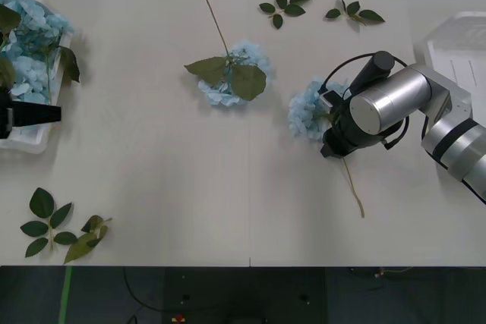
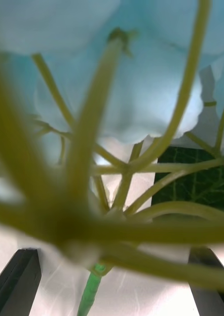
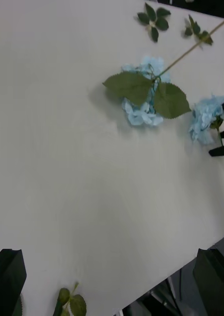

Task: Place the red flowers into the right box and the blue flowers into the left box. If a person shows an open palm, hand one flower to the person first, then continue sorting.

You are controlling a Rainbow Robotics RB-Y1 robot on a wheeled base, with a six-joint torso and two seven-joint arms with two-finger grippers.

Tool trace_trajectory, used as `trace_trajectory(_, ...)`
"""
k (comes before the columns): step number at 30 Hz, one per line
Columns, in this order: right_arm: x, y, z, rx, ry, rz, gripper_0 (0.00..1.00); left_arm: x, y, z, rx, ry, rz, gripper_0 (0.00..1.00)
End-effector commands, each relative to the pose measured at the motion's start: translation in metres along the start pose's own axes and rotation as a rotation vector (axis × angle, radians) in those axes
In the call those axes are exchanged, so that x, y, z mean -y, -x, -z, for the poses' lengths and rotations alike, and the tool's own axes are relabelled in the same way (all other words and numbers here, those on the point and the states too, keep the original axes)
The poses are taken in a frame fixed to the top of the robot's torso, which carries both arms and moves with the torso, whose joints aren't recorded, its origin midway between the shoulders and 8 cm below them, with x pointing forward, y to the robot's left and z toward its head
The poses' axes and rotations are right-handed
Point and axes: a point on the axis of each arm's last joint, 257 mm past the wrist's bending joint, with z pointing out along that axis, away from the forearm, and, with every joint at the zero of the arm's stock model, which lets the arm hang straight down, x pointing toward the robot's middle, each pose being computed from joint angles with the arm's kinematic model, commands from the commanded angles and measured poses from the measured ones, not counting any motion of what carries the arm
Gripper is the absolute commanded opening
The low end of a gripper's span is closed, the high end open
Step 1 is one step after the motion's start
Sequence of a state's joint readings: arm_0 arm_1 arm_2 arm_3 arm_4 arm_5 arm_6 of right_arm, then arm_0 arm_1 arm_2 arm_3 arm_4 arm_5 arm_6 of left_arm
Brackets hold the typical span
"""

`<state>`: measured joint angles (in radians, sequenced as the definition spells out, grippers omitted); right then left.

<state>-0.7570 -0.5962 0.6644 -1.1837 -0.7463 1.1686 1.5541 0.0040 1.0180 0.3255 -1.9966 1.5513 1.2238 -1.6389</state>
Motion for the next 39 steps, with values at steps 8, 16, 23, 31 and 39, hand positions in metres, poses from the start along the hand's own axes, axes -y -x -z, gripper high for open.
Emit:
trace_trajectory(8, -0.012, 0.025, -0.008, 0.07, 0.008, 0.011, 0.12, 0.064, 0.067, -0.105, -0.003, -0.007, 0.001, 1.0)
trace_trajectory(16, -0.007, 0.023, -0.013, 0.074, -0.008, 0.018, 0.0, 0.075, 0.113, -0.138, 0.058, -0.029, 0.089, 1.0)
trace_trajectory(23, -0.003, 0.024, -0.01, 0.078, 0.001, 0.013, 0.0, 0.098, 0.151, -0.158, 0.048, -0.049, 0.076, 1.0)
trace_trajectory(31, 0.004, 0.06, 0.076, 0.192, 0.118, 0.003, 0.0, 0.13, 0.182, -0.16, -0.038, 0.013, -0.047, 1.0)
trace_trajectory(39, -0.021, 0.114, 0.194, 0.401, 0.351, -0.013, 0.0, 0.146, 0.174, -0.148, -0.155, 0.074, -0.183, 1.0)
